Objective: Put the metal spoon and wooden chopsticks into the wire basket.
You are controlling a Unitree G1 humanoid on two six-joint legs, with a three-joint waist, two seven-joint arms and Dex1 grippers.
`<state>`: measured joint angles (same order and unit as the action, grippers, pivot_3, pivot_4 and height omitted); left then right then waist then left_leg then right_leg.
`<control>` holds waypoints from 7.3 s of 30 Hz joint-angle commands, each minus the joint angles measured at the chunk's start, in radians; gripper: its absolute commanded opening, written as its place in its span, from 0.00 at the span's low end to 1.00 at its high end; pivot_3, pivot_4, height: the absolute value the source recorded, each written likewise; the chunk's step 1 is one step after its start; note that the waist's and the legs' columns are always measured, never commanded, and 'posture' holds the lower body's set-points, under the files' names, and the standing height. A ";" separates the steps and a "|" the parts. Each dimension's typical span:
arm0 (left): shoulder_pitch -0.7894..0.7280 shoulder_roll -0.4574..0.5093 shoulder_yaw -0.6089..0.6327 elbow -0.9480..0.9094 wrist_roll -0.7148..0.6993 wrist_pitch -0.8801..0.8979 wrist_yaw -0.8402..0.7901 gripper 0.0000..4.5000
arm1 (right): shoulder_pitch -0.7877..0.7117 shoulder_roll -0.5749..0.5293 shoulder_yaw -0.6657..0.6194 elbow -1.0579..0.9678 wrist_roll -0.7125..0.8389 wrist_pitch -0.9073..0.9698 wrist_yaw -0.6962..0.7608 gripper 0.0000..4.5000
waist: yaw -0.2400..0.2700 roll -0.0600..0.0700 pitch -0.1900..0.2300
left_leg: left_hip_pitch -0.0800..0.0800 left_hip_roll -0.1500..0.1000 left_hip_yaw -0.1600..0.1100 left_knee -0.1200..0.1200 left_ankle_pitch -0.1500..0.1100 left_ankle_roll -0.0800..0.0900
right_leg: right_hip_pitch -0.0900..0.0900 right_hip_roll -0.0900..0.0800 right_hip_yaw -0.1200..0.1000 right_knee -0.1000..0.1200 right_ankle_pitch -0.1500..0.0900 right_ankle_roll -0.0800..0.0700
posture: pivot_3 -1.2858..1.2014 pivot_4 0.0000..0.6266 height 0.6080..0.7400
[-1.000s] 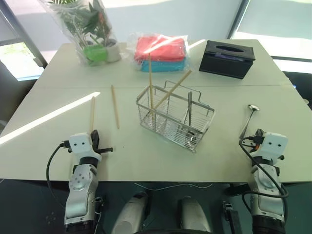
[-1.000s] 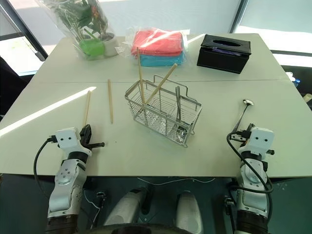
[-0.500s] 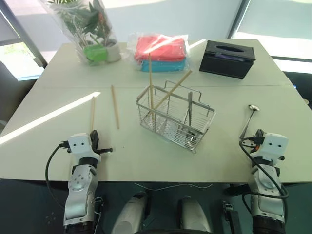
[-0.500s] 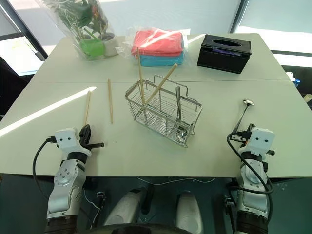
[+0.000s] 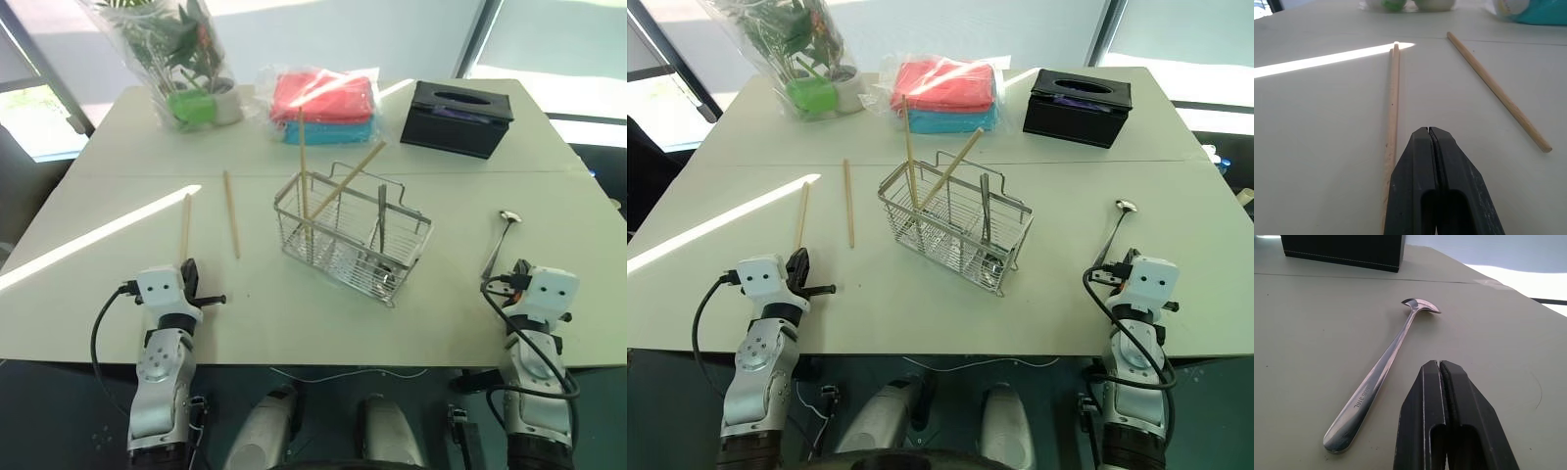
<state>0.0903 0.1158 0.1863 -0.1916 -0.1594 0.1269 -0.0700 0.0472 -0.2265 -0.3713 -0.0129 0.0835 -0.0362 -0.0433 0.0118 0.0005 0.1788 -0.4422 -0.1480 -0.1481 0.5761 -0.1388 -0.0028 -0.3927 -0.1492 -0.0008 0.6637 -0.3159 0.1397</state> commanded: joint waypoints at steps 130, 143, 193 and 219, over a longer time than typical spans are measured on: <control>-0.434 0.663 0.024 -0.180 -0.766 0.596 -0.887 0.00 | -0.463 -0.585 0.123 -0.189 0.015 1.137 0.272 0.01 | -0.024 -0.003 0.006 | -0.009 0.015 0.014 -0.001 0.000 0.000 | -0.011 0.016 0.019 -0.016 0.013 -0.005 | 0.52 0.24 1.00; -0.501 0.620 -0.025 -0.102 -0.727 0.585 -0.936 0.00 | -0.364 -1.055 0.195 -0.066 -0.250 0.256 0.477 0.01 | -0.024 -0.003 0.008 | -0.011 0.016 0.016 0.000 0.000 0.000 | -0.011 0.017 0.019 -0.016 0.014 -0.004 | 0.52 0.24 1.00; -0.634 0.487 -0.040 0.030 -0.701 0.617 -0.981 0.00 | -0.546 -1.187 0.191 0.039 -0.097 -0.890 0.889 0.01 | -0.029 -0.002 0.008 | -0.003 0.017 0.018 0.002 0.000 0.000 | -0.004 0.017 0.021 -0.014 0.014 -0.005 | 0.52 0.24 1.00; -0.586 0.529 0.000 -0.072 -0.782 0.662 -0.904 0.00 | -0.885 -1.063 0.463 0.352 -0.239 -1.139 0.901 0.01 | -0.031 -0.002 0.008 | 0.000 0.018 0.018 0.002 0.001 -0.001 | -0.004 0.021 0.023 -0.010 0.014 -0.005 | 0.52 0.24 1.00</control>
<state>-0.4956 0.6307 0.1605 -0.2343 -0.9260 0.7940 -0.9733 -0.8020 -1.2925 0.1045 0.3293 -0.1540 -1.1547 0.8740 -0.0190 -0.0011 0.1867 -0.4426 -0.1302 -0.1301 0.5785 -0.1376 -0.0035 -0.3971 -0.1284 0.0224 0.6538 -0.3018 0.1352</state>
